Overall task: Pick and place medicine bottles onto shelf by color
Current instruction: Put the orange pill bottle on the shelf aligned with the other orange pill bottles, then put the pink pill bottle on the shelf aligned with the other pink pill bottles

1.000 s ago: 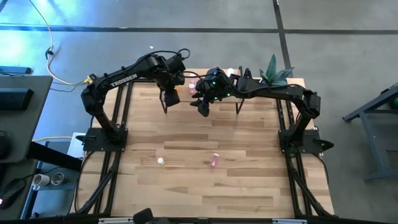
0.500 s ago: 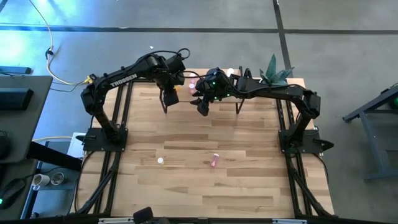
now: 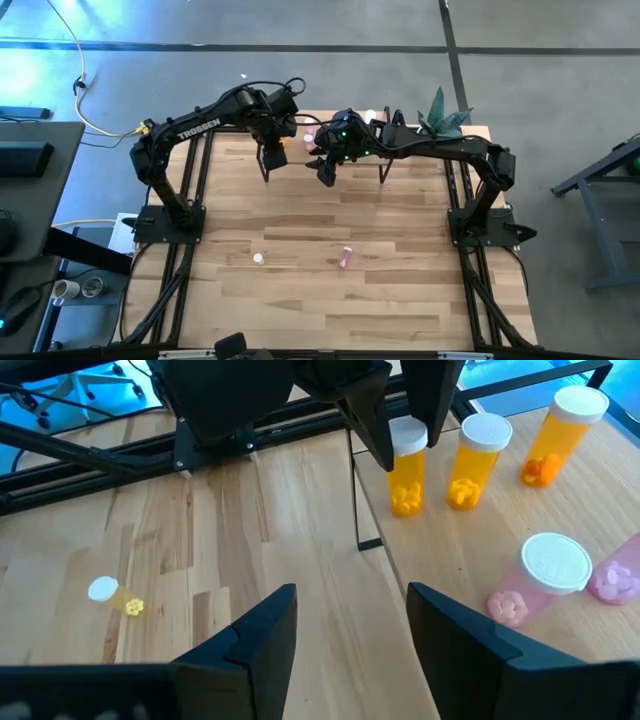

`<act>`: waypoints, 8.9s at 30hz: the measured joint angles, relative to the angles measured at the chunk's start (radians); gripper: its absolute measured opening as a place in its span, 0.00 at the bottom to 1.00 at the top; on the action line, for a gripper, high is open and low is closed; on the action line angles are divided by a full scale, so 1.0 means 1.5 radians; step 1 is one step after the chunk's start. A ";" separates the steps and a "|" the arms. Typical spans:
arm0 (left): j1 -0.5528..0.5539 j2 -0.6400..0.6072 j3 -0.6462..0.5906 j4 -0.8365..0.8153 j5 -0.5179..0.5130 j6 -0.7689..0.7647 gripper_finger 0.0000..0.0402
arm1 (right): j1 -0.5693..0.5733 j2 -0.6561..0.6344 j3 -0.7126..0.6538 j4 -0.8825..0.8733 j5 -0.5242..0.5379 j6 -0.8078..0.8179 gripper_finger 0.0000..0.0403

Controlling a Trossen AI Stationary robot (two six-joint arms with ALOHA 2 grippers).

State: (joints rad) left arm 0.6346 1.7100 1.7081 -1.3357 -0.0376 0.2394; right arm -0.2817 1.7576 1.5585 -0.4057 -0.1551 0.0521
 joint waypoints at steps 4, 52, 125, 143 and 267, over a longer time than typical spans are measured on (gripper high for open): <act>0.000 0.000 0.000 0.000 0.000 0.000 0.29 | 0.000 0.000 0.000 0.000 0.000 0.000 0.45; 0.001 -0.007 0.107 -0.130 -0.070 -0.013 0.38 | 0.000 0.000 0.000 -0.001 -0.001 0.001 0.45; -0.015 -0.219 0.014 -0.071 0.015 -0.157 0.38 | 0.043 -0.160 0.000 -0.107 -0.002 0.218 0.45; -0.186 -0.499 -0.377 0.293 0.082 -0.285 0.38 | 0.209 -0.141 -0.003 -0.328 0.124 0.554 0.45; -0.431 -0.550 -0.591 0.510 0.230 -0.375 0.60 | 0.327 0.240 0.239 0.046 0.143 0.338 0.18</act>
State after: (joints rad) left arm -0.0124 0.8843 0.8211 -0.5701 0.3078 -0.3239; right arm 0.2092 2.1170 1.9175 -0.3374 0.0593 0.5598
